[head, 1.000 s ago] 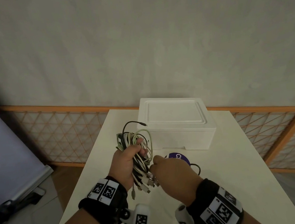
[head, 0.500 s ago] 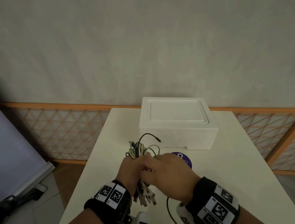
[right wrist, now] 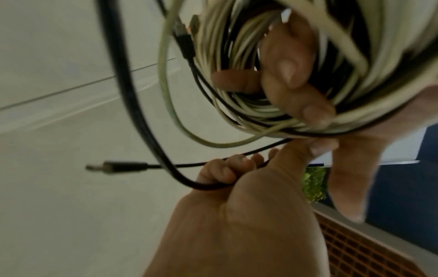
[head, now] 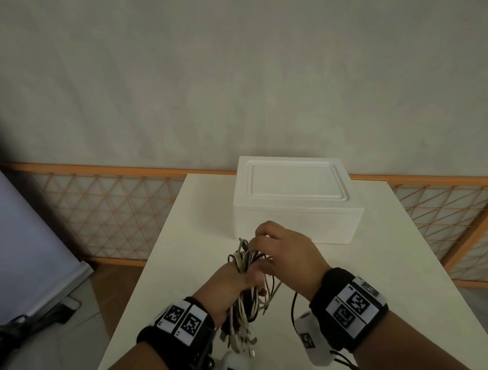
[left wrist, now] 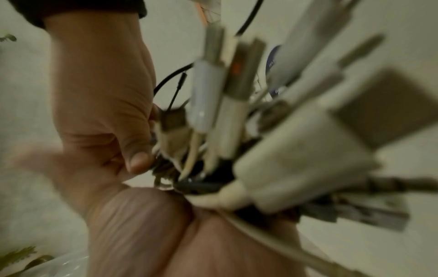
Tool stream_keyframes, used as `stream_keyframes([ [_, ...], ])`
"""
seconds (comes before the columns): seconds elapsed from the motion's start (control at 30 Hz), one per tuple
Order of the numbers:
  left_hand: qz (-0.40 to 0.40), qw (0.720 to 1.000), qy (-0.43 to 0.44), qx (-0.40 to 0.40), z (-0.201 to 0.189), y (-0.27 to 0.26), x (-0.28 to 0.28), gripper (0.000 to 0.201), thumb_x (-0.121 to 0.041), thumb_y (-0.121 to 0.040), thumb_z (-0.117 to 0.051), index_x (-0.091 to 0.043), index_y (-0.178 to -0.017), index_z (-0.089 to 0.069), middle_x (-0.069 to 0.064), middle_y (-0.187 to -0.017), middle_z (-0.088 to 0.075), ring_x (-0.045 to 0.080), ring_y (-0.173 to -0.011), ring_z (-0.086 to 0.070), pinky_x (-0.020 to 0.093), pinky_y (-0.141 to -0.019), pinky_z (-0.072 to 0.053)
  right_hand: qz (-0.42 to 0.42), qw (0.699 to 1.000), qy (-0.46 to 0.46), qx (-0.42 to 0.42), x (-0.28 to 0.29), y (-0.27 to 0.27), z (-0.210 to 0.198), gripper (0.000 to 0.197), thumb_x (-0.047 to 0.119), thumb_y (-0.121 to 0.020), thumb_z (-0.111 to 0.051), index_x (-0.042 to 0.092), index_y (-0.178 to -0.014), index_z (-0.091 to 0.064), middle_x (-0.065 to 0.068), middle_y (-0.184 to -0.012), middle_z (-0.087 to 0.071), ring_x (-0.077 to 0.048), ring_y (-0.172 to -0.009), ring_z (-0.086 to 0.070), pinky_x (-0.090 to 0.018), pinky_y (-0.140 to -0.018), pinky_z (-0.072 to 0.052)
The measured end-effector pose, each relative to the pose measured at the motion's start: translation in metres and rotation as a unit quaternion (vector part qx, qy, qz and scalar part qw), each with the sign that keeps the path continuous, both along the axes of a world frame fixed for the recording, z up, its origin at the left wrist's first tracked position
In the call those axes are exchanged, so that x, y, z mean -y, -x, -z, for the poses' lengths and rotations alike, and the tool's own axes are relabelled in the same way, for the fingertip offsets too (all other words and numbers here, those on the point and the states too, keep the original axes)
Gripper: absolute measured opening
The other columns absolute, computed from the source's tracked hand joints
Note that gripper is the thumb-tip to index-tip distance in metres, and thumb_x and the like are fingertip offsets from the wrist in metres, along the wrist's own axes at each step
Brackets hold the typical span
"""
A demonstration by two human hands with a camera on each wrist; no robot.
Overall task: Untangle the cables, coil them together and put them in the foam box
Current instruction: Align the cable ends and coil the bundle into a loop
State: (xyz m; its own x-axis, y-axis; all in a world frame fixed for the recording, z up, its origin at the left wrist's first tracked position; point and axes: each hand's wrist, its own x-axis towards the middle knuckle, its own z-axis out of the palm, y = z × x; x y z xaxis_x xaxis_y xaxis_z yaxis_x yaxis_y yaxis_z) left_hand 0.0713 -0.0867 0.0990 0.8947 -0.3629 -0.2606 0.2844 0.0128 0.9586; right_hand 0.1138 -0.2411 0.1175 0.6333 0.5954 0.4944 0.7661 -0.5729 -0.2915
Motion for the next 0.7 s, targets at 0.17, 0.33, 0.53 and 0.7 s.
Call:
stream_keyframes([
  [0.17,0.038,0.976,-0.196,0.086,-0.002,-0.004,-0.006,0.013,-0.014,-0.07,-0.076,-0.019,-0.079,-0.069,-0.006,-0.074,-0.066,0.01,-0.074,-0.064,0.023,-0.07,-0.05,-0.036,0.977,-0.065,-0.202,-0.003,-0.005,-0.001,0.019,0.026,-0.065,-0.083,0.015,-0.075,-0.071,0.016,-0.087,-0.05,-0.003,-0.075,-0.055,-0.018,-0.064,-0.047],
  [0.33,0.005,0.978,-0.197,0.067,0.004,-0.008,-0.018,0.015,-0.018,-0.06,-0.069,-0.014,-0.073,-0.063,-0.002,-0.068,-0.06,0.013,-0.067,-0.058,0.029,-0.07,-0.045,-0.034,0.967,-0.092,-0.233,0.016,-0.015,0.013,0.018,0.019,-0.08,-0.074,0.023,-0.097,-0.076,0.017,-0.08,-0.055,0.004,-0.082,-0.055,-0.009,-0.075,-0.041],
  [0.53,0.002,0.985,-0.167,0.051,0.003,-0.01,-0.022,0.019,-0.016,-0.059,-0.068,-0.01,-0.076,-0.067,0.004,-0.071,-0.061,0.018,-0.069,-0.058,0.03,-0.07,-0.046,0.103,0.952,-0.147,-0.25,0.027,-0.016,0.039,0.017,0.021,-0.089,-0.064,0.025,-0.103,-0.073,0.011,-0.087,-0.065,0.0,-0.084,-0.058,-0.012,-0.076,-0.042],
  [0.7,0.042,0.997,-0.056,0.033,0.0,0.0,-0.009,0.019,-0.008,-0.061,-0.069,-0.008,-0.08,-0.067,0.011,-0.076,-0.06,0.023,-0.073,-0.057,0.032,-0.073,-0.047,0.136,0.944,-0.176,-0.242,0.013,-0.015,0.037,0.021,0.015,-0.093,-0.058,0.022,-0.109,-0.071,0.017,-0.089,-0.061,0.008,-0.088,-0.056,-0.01,-0.082,-0.04],
])
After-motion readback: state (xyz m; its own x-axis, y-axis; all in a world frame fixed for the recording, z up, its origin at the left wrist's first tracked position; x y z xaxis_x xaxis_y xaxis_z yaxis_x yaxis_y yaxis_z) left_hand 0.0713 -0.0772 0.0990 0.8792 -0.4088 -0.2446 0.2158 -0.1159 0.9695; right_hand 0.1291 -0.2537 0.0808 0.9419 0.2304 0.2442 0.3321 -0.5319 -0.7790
